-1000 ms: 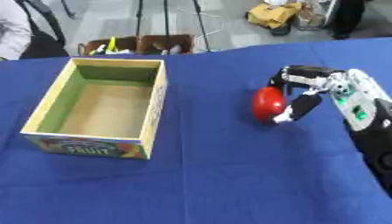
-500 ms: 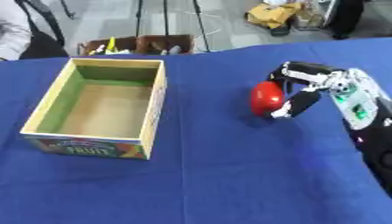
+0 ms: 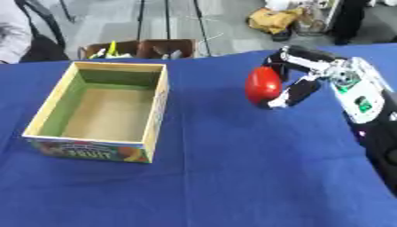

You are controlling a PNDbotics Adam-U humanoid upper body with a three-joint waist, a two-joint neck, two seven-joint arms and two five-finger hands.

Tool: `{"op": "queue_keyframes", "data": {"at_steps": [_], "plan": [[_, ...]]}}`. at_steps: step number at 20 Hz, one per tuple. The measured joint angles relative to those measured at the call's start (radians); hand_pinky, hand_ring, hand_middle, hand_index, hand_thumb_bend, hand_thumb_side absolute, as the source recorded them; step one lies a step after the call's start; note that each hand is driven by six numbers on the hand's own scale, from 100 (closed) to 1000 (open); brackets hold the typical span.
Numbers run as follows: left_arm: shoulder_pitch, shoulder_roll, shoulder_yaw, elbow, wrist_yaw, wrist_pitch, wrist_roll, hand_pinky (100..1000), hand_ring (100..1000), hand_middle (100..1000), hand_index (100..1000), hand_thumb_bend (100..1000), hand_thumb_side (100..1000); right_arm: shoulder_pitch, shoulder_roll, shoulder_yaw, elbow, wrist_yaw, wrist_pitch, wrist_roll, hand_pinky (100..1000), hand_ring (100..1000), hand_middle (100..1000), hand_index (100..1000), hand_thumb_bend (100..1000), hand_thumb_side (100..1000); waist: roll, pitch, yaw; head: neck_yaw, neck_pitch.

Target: Pick up objects on the table and place them in the box.

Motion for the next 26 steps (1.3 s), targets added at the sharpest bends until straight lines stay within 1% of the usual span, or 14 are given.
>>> {"op": "queue_keyframes", "data": {"at_steps": [3, 8, 11, 12, 13, 16, 19, 22, 26], "plan": [[-0.001, 0.0, 0.0, 0.0, 0.002, 0.002, 0.001, 400, 356, 461, 577, 100, 819, -0.016, 0.0, 0.01, -0.031, -0.019, 0.015, -0.007, 481, 536, 305, 420, 100, 299, -0.006, -0.002, 0.003, -0.004, 0.0], [-0.002, 0.001, 0.0, 0.0, 0.004, 0.008, 0.001, 401, 355, 461, 576, 100, 820, -0.062, 0.003, 0.024, -0.07, -0.056, 0.035, -0.01, 472, 523, 288, 403, 100, 271, -0.019, -0.009, 0.017, -0.016, 0.0], [-0.004, 0.002, 0.0, 0.0, 0.007, 0.011, 0.001, 402, 355, 461, 577, 100, 821, -0.092, 0.024, 0.031, -0.079, -0.076, 0.05, -0.007, 467, 517, 284, 398, 100, 258, -0.028, -0.012, 0.032, -0.026, 0.0], [-0.005, 0.002, 0.0, 0.0, 0.008, 0.013, 0.0, 402, 356, 461, 577, 100, 821, -0.103, 0.032, 0.034, -0.082, -0.082, 0.055, -0.006, 466, 516, 283, 398, 100, 285, -0.032, -0.012, 0.038, -0.029, 0.0], [-0.007, 0.002, 0.0, 0.0, 0.008, 0.014, 0.0, 402, 355, 461, 577, 100, 821, -0.112, 0.041, 0.036, -0.085, -0.089, 0.06, -0.005, 464, 515, 282, 398, 100, 255, -0.036, -0.012, 0.043, -0.033, 0.0], [-0.013, 0.005, 0.0, -0.001, 0.008, 0.018, 0.0, 403, 356, 461, 577, 100, 824, -0.141, 0.066, 0.042, -0.087, -0.106, 0.075, 0.0, 460, 513, 279, 394, 100, 245, -0.05, -0.012, 0.057, -0.046, 0.0], [-0.022, 0.01, 0.0, -0.003, 0.008, 0.023, -0.001, 403, 356, 461, 577, 100, 823, -0.172, 0.09, 0.048, -0.088, -0.109, 0.088, 0.002, 458, 511, 276, 389, 100, 227, -0.063, -0.006, 0.079, -0.058, -0.008], [-0.029, 0.01, 0.0, -0.006, 0.009, 0.024, -0.002, 404, 356, 461, 577, 100, 823, -0.201, 0.115, 0.051, -0.087, -0.11, 0.099, 0.006, 455, 508, 275, 386, 100, 218, -0.067, -0.001, 0.104, -0.072, -0.015], [-0.037, 0.01, 0.0, -0.007, 0.012, 0.025, -0.003, 404, 356, 461, 577, 100, 822, -0.237, 0.152, 0.053, -0.075, -0.108, 0.114, 0.002, 447, 502, 271, 383, 100, 204, -0.078, 0.008, 0.139, -0.096, -0.023]]}}
